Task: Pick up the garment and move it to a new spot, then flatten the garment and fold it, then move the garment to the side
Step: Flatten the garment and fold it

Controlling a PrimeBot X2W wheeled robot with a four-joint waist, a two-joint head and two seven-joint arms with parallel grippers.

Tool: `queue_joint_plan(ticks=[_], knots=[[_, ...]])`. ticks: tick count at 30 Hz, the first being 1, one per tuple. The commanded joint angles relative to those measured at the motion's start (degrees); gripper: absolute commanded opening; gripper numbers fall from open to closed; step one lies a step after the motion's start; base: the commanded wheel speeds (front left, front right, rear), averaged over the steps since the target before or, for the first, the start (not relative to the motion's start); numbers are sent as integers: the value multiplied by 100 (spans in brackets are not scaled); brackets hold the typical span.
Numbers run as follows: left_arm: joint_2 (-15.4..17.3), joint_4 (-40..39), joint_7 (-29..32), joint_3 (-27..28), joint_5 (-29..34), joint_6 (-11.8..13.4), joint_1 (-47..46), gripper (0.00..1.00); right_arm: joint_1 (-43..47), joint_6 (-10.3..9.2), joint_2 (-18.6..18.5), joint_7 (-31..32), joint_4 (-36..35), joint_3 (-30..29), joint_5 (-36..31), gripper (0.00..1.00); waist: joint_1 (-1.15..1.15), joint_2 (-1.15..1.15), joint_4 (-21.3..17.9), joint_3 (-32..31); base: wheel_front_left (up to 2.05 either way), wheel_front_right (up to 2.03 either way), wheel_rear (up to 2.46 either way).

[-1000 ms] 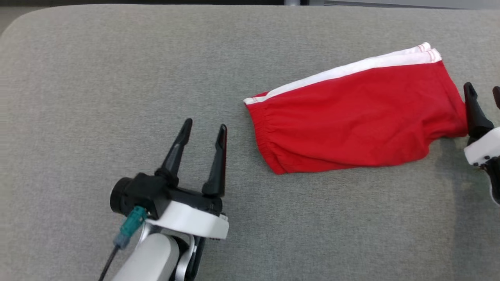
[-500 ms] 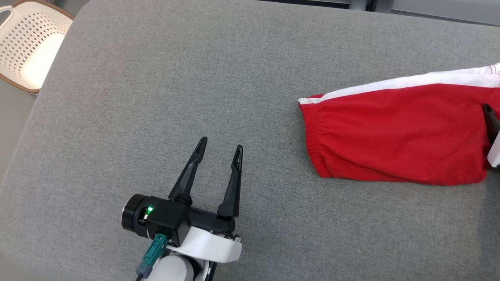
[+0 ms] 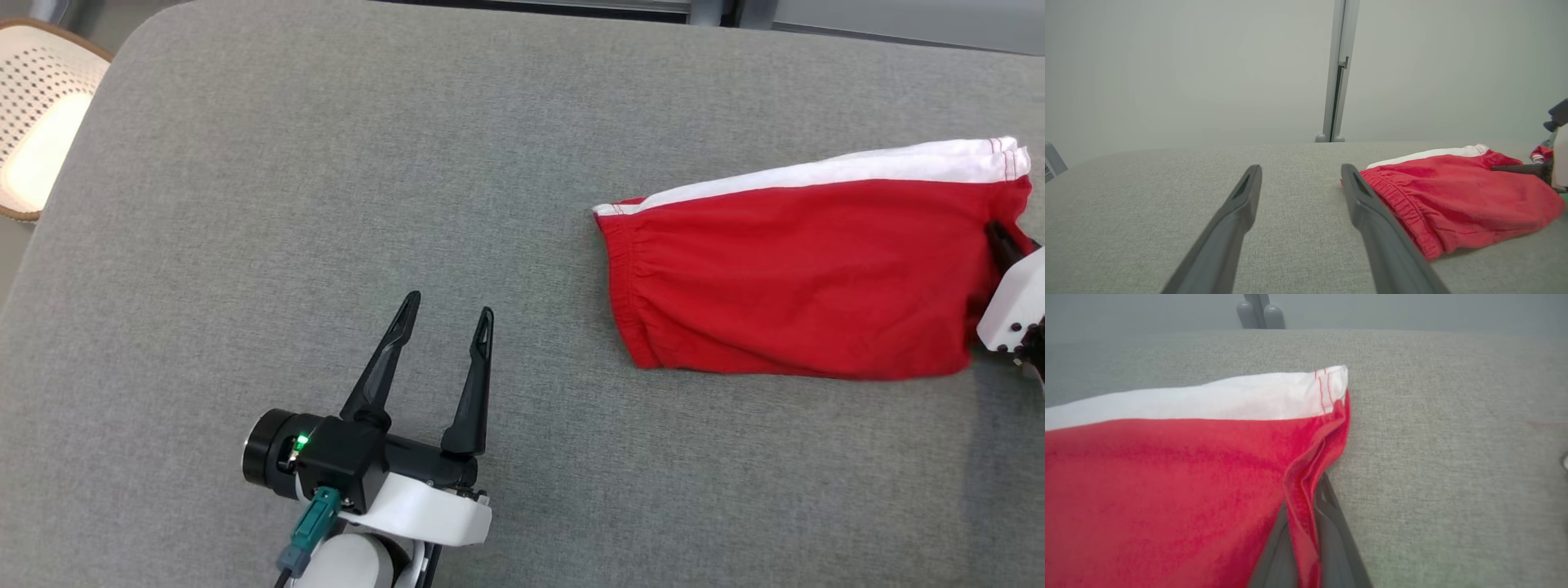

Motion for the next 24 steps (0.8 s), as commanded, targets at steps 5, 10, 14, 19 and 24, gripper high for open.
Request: queue_joint_plan(ticks=[5,10,14,19,24], knots=[[9,69,-6,107,61,-100,93,100,-18,-15,-236,-261,-91,240,-98,0,0,0,-425,-190,0,0,0],[8,123,-6,149,54,-139,156,100,-90,-15,-560,-248,-322,429,-229,0,0,0,-735,-380,0,0,0],[7,183,-6,144,27,-153,212,100,-215,-15,-670,-107,-595,542,-368,0,0,0,-897,-512,0,0,0],[6,293,-6,66,-75,-158,227,100,-375,-15,-400,262,-1015,666,-502,0,0,0,-958,-637,0,0,0],[7,406,-6,0,-122,-167,266,100,-403,-15,-92,589,-1414,691,-504,0,0,0,-894,-726,0,0,0]])
